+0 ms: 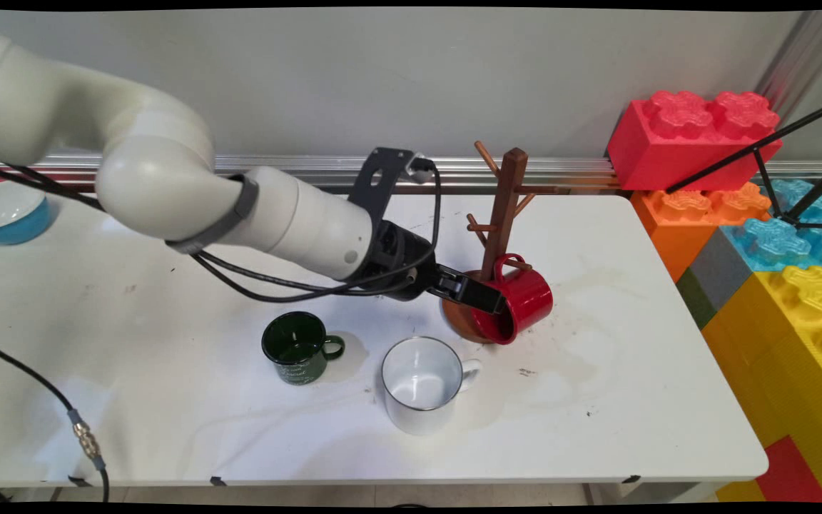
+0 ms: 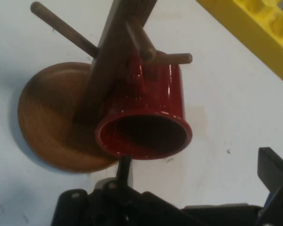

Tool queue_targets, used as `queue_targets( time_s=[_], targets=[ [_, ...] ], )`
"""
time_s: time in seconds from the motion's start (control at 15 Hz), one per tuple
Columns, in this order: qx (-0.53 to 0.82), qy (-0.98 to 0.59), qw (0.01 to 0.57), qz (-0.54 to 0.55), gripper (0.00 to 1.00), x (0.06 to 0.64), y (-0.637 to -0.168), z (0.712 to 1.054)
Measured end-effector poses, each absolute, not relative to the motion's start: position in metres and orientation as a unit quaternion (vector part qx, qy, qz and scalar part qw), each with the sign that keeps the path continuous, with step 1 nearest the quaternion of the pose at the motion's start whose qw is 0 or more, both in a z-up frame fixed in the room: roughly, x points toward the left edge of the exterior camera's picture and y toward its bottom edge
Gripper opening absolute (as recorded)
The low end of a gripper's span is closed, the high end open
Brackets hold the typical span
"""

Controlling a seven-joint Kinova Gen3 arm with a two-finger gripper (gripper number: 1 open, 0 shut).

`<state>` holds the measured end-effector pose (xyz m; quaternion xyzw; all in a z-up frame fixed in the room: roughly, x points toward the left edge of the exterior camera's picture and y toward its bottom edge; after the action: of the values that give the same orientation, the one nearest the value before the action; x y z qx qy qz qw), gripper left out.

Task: Pick up the red mug from the rack

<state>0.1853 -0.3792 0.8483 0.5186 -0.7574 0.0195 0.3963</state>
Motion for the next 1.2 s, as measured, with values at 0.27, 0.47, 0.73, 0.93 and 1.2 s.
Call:
queue_targets(
  time_s=[0.27, 0.47, 0.73, 0.93, 1.2],
  targets=[
    [0.535, -0.739, 0.409, 0.011, 1.0, 0.177, -0.376, 0.837],
    [0.542, -0.731, 0.416, 0.006, 1.0, 0.173, -0.375, 0.831],
    [0.551, -0.72, 0.423, 0.0, 1.0, 0.166, -0.375, 0.822],
    [0.557, -0.712, 0.427, -0.006, 1.0, 0.161, -0.376, 0.814],
    [0.563, -0.705, 0.431, -0.011, 1.0, 0.153, -0.381, 0.804]
  ],
)
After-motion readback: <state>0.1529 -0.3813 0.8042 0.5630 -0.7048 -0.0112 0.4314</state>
